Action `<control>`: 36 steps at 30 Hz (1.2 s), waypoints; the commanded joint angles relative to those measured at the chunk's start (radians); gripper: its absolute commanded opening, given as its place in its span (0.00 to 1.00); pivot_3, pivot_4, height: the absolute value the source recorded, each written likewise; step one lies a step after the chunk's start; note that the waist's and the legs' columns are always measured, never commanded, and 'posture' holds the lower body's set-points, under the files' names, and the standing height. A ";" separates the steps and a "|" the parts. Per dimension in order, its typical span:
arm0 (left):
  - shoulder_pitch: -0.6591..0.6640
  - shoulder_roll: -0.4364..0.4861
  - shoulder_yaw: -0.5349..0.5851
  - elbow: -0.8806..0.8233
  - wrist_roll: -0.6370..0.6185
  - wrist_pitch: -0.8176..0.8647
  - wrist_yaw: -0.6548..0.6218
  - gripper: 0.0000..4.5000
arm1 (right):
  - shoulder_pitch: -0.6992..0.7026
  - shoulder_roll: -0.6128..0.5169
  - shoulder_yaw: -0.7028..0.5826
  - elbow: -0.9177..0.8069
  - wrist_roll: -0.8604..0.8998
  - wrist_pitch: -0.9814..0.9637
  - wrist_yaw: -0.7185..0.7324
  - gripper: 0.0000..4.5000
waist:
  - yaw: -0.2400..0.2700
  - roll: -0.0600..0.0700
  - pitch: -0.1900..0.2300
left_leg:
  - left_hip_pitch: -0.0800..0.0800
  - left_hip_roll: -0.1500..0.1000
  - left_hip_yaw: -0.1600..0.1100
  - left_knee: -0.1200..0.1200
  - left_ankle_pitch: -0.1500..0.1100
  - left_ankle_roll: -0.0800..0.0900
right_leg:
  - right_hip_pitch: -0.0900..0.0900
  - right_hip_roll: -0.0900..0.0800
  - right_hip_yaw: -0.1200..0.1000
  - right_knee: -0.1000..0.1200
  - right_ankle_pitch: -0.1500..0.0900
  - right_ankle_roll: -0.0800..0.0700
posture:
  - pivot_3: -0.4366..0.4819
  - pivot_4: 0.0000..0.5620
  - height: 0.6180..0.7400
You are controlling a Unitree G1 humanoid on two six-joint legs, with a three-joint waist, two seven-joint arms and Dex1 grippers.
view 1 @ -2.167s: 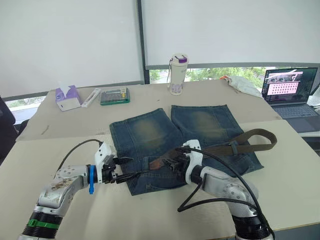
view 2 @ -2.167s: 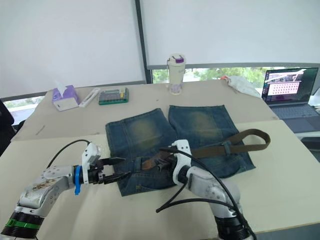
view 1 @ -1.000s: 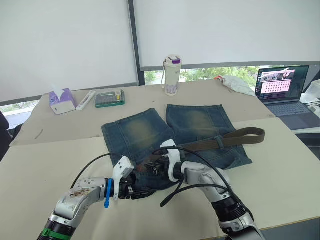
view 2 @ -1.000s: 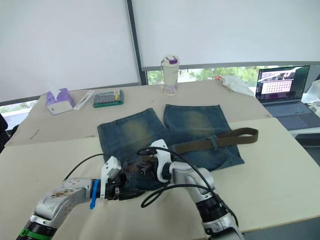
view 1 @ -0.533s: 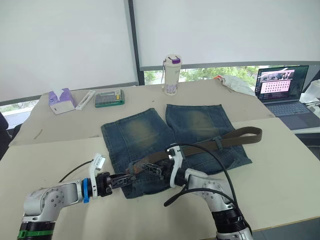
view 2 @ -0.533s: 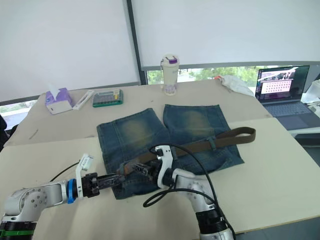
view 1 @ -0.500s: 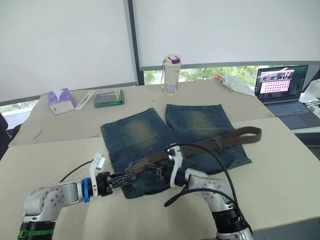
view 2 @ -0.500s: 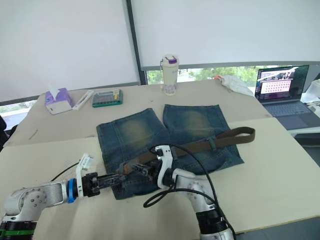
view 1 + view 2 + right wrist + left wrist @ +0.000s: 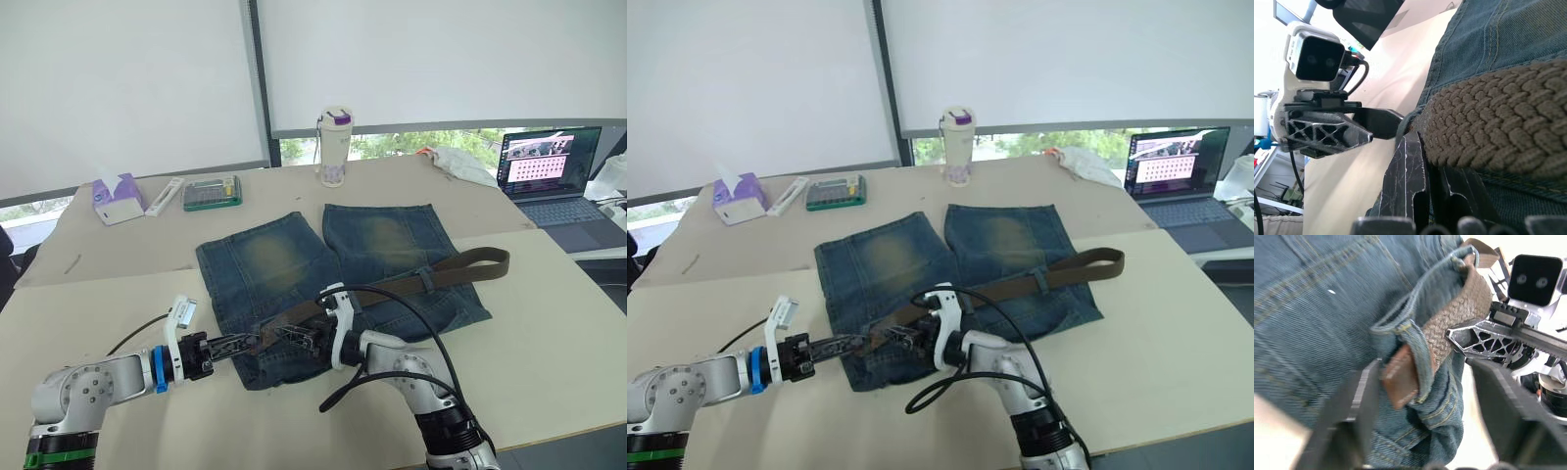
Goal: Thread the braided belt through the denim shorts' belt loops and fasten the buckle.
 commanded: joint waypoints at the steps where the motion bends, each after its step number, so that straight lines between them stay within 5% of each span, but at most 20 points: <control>1: 0.004 0.015 0.013 -0.010 -0.013 -0.015 -0.020 0.57 | -0.012 0.008 0.002 -0.007 0.010 -0.004 0.011 0.00 | 0.000 0.000 0.000 | 0.000 0.000 0.000 0.000 0.000 0.000 | 0.000 0.000 0.000 0.000 0.000 0.000 | 0.48 0.27 1.00; 3: 0.008 0.018 0.008 -0.006 -0.008 -0.018 -0.026 0.57 | -0.013 0.006 -0.002 -0.006 0.011 -0.002 0.011 0.00 | 0.000 0.000 0.000 | 0.000 0.000 0.000 0.000 0.000 0.000 | 0.000 0.000 0.000 0.000 0.000 0.000 | 0.48 0.27 1.00; 9: 0.010 0.013 -0.009 -0.010 0.007 -0.036 -0.033 0.18 | -0.015 0.004 -0.006 -0.009 0.011 0.002 0.007 0.00 | 0.002 0.000 0.000 | 0.000 0.000 0.000 0.000 0.000 0.000 | 0.000 0.000 0.000 0.000 0.000 0.000 | 0.48 0.27 1.00; 12: 0.011 0.007 -0.020 -0.014 0.010 -0.044 -0.030 0.18 | -0.012 0.003 -0.004 -0.012 0.009 0.002 0.005 0.00 | 0.003 0.000 0.000 | 0.000 0.000 0.000 0.000 0.000 0.000 | 0.000 0.000 0.000 0.000 0.000 0.000 | 0.48 0.27 1.00; 15: 0.009 0.001 -0.029 -0.014 0.014 -0.053 -0.024 0.01 | -0.007 0.003 0.002 -0.015 0.006 0.002 0.004 0.00 | 0.002 0.000 0.000 | 0.000 0.000 0.000 0.000 0.000 0.000 | 0.000 0.000 0.000 0.000 0.000 0.000 | 0.48 0.27 1.00; 19: 0.013 0.004 -0.036 -0.017 0.018 -0.063 -0.032 0.01 | -0.007 -0.026 0.032 -0.036 -0.024 -0.021 0.016 0.00 | 0.004 0.000 0.000 | 0.000 0.000 0.000 0.000 0.000 0.000 | 0.000 -0.001 0.000 0.000 0.000 0.000 | 0.48 0.27 1.00; 27: -0.007 -0.001 -0.031 0.007 0.031 -0.096 -0.023 0.00 | 0.030 -0.302 0.061 -0.292 -0.133 -0.028 0.021 0.61 | 0.018 0.000 0.001 | -0.001 -0.002 0.000 0.001 0.000 0.000 | 0.000 -0.002 -0.001 -0.001 0.000 0.000 | 0.48 0.27 1.00; 32: -0.020 -0.005 -0.045 0.022 0.039 -0.106 -0.026 0.00 | 0.040 -0.427 0.062 -0.389 -0.188 -0.004 -0.005 0.61 | 0.022 -0.001 0.002 | -0.001 0.000 0.001 0.001 0.000 0.000 | 0.000 -0.001 -0.001 -0.001 0.000 0.000 | 0.48 0.27 1.00; 36: -0.029 -0.001 -0.059 0.035 0.049 -0.104 -0.043 0.00 | 0.019 -0.424 0.096 -0.320 -0.260 -0.001 -0.063 0.61 | 0.026 -0.002 0.002 | -0.001 -0.001 0.001 0.001 0.000 -0.001 | 0.000 -0.001 -0.001 -0.001 0.000 0.000 | 0.48 0.27 1.00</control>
